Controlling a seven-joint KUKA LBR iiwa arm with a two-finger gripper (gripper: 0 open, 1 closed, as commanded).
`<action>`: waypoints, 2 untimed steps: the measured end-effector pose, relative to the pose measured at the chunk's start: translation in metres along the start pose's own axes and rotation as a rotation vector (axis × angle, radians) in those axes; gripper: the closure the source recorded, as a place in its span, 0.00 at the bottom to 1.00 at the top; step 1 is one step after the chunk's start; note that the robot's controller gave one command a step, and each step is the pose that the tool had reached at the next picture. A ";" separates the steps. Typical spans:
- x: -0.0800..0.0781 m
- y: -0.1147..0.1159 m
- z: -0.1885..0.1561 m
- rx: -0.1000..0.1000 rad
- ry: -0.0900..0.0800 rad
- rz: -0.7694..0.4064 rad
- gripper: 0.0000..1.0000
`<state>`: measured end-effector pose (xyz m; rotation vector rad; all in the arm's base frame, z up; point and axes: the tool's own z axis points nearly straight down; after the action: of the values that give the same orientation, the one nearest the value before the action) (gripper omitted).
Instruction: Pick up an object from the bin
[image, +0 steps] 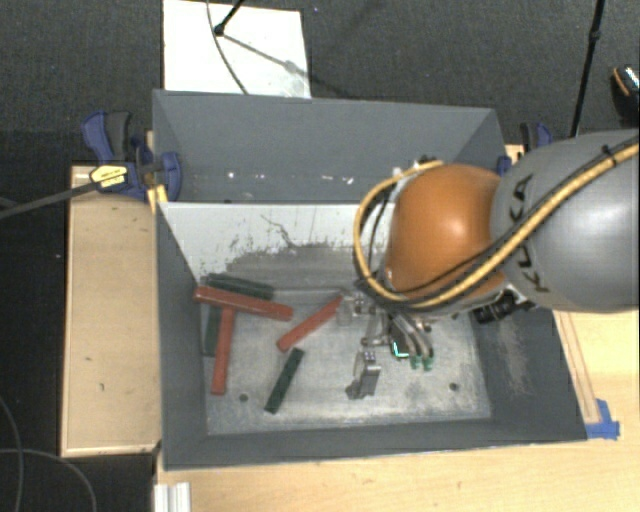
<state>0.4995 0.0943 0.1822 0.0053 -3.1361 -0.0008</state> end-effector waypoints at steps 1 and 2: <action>-0.069 0.042 0.112 0.000 -0.009 -0.583 0.00; -0.010 0.066 0.081 -0.001 -0.006 -0.596 0.00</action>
Offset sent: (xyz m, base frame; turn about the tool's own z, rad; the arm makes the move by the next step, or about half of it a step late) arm 0.0680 0.0411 -0.1122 -0.5829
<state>0.5090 0.1606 0.1016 0.9277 -3.0021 -0.0042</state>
